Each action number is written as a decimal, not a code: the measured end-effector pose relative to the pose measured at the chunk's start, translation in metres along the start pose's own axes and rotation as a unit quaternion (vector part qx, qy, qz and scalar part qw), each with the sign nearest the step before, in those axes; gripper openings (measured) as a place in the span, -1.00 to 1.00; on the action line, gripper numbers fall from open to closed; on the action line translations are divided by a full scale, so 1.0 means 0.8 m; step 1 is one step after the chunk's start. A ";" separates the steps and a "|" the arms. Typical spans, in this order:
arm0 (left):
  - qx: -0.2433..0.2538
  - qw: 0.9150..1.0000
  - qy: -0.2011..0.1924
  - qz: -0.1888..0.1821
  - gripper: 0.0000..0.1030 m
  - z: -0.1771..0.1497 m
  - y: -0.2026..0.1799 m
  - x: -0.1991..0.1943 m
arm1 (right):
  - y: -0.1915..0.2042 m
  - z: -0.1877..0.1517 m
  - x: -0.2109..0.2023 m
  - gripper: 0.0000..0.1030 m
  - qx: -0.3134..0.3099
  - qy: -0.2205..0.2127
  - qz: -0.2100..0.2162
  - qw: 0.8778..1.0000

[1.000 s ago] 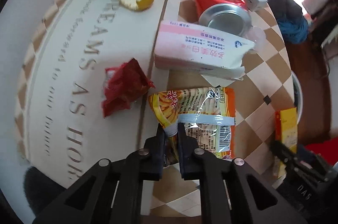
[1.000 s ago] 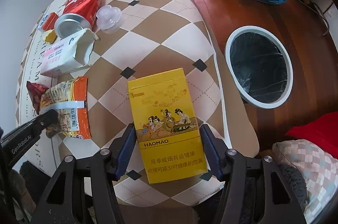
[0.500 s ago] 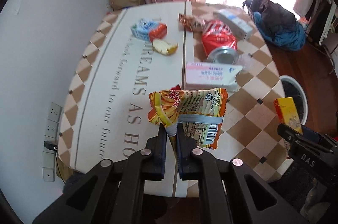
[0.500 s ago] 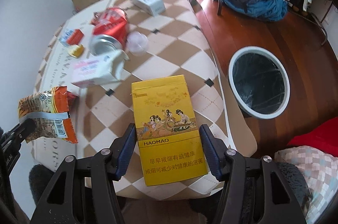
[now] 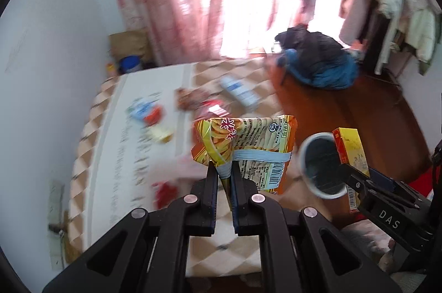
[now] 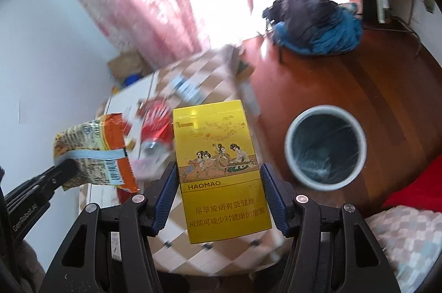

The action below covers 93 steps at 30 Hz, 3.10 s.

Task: Collect trash
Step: 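Carry both items over the white bin and open both tools to drop them, then move both tools back over the table, then grasp the red cola can with the right tool while the left tool grasps the red chip bag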

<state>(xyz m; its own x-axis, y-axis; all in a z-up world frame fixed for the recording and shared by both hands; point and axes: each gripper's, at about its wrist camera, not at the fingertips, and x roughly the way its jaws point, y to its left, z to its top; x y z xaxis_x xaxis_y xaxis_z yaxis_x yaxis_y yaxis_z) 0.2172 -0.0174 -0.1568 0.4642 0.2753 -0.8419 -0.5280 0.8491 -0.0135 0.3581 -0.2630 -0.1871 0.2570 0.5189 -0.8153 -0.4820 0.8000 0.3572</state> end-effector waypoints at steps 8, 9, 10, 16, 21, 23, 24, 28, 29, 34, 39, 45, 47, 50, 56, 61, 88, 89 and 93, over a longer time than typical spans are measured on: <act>0.057 0.992 0.052 -0.103 -0.88 0.064 -0.162 0.097 | -0.181 0.052 -0.003 0.20 0.062 -0.016 -0.076 0.995; 0.063 0.990 0.063 -0.112 -0.88 0.067 -0.182 0.118 | -0.206 0.055 0.006 0.20 0.072 -0.010 -0.084 0.994; 0.070 0.987 0.076 -0.121 -0.85 0.070 -0.205 0.140 | -0.230 0.056 0.018 0.20 0.082 -0.001 -0.092 0.992; 0.090 0.968 0.182 -0.148 -0.74 0.064 -0.297 0.284 | -0.342 0.052 0.110 0.20 0.132 0.061 -0.099 0.984; 0.084 0.964 0.225 -0.115 0.62 0.055 -0.320 0.359 | -0.387 0.041 0.197 0.21 0.154 0.108 -0.086 0.978; 0.083 0.965 0.230 -0.095 0.62 0.054 -0.317 0.374 | -0.398 0.039 0.231 0.31 0.160 0.134 -0.082 0.974; 0.082 0.965 0.231 -0.088 0.63 0.052 -0.315 0.376 | -0.403 0.035 0.242 0.57 0.167 0.141 -0.071 0.973; 0.094 0.972 0.211 -0.049 0.87 0.045 -0.311 0.370 | -0.402 0.021 0.258 0.95 0.168 0.158 -0.062 0.971; 0.097 0.974 0.202 -0.042 0.87 0.044 -0.308 0.369 | -0.402 0.016 0.260 1.00 0.170 0.164 -0.058 0.970; 0.103 0.979 0.176 -0.008 0.87 0.029 -0.295 0.353 | -0.400 0.001 0.250 1.00 0.147 0.179 -0.100 0.968; 0.108 0.977 0.183 -0.002 0.87 0.010 -0.293 0.339 | -0.392 -0.007 0.231 1.00 0.115 0.189 -0.149 0.964; 0.116 0.976 0.182 -0.003 0.87 0.006 -0.301 0.324 | -0.380 0.001 0.201 1.00 0.103 0.177 -0.159 0.966; 0.116 0.977 0.180 -0.007 0.87 0.007 -0.301 0.313 | -0.372 0.006 0.189 1.00 0.097 0.171 -0.163 0.967; 0.113 0.978 0.177 -0.014 0.87 0.008 -0.299 0.296 | -0.364 0.011 0.167 1.00 0.095 0.162 -0.166 0.968; 0.109 0.981 0.161 -0.030 0.87 0.015 -0.291 0.249 | -0.339 0.024 0.108 1.00 0.086 0.132 -0.175 0.972; 0.101 0.985 0.131 -0.044 0.87 0.028 -0.277 0.188 | -0.312 0.035 0.047 1.00 0.089 0.094 -0.170 0.977; -0.128 0.984 0.109 0.066 0.84 -0.107 0.210 0.136 | 0.191 0.058 0.211 1.00 -0.110 0.189 -0.031 0.975; -0.124 0.984 0.114 0.060 0.84 -0.111 0.212 0.145 | 0.201 0.059 0.228 1.00 -0.119 0.195 -0.038 0.973; -0.109 0.987 0.119 0.028 0.83 -0.112 0.199 0.170 | 0.219 0.068 0.270 1.00 -0.143 0.208 -0.057 0.966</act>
<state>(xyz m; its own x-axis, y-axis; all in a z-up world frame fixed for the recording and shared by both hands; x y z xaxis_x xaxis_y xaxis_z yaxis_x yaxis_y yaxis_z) 0.1331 0.1149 -0.3219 0.2646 0.1830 -0.9468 -0.6998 0.7120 -0.0580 0.3748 0.0060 -0.2757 -0.0076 0.2191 -0.9757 -0.6973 0.6982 0.1622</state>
